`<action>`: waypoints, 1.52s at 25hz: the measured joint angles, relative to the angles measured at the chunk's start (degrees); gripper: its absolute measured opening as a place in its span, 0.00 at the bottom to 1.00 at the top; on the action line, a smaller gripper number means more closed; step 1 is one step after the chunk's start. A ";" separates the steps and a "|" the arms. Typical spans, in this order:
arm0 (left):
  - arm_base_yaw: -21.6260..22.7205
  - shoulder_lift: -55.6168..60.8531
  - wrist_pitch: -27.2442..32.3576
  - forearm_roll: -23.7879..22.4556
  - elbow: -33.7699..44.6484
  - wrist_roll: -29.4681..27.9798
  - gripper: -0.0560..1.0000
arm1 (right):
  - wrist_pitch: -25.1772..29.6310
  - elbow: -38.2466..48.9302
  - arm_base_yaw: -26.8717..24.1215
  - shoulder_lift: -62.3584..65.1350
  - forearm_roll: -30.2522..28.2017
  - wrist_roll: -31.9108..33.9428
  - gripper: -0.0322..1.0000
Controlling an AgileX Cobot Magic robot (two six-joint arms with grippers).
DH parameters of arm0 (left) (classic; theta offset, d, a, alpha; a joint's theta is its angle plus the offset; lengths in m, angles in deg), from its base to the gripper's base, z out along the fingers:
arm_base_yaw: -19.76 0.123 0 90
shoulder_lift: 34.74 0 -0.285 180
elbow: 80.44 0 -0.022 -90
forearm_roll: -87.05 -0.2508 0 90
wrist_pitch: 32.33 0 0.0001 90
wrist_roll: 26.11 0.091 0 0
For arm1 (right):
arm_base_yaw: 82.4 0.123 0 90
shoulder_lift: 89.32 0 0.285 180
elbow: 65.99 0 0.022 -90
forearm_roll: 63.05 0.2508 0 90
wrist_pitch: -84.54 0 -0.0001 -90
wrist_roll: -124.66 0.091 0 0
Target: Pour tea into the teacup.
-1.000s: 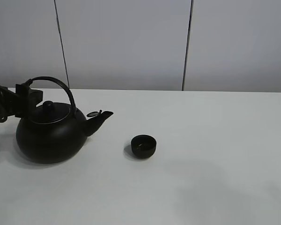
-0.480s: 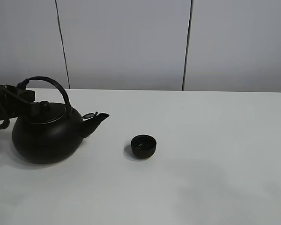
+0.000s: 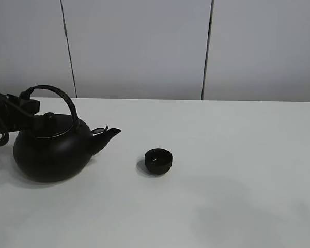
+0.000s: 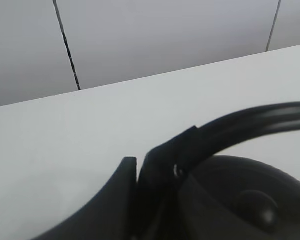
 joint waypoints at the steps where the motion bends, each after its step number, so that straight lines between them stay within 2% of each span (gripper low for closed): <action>1: 0.00 0.00 0.00 -0.05 0.00 0.14 0.18 | 0.00 0.00 0.00 0.00 0.00 0.00 0.70; 7: 0.00 0.06 0.95 -0.93 -0.96 0.42 0.17 | 0.00 0.00 0.00 0.00 0.00 0.00 0.70; 15: 0.00 2.22 8.74 -4.34 -4.34 2.14 0.17 | 0.00 0.00 0.00 0.00 0.00 0.00 0.70; 20: 0.00 2.28 9.30 -6.17 -5.62 2.36 0.16 | 0.00 0.00 0.00 0.00 0.00 0.00 0.70; 27: -0.07 2.70 10.61 -6.49 -7.33 2.31 0.16 | 0.00 0.00 0.00 0.00 0.00 0.00 0.70; 38: -3.86 2.77 16.52 -6.96 -11.34 2.36 0.16 | 0.05 0.00 0.00 0.00 0.00 0.00 0.70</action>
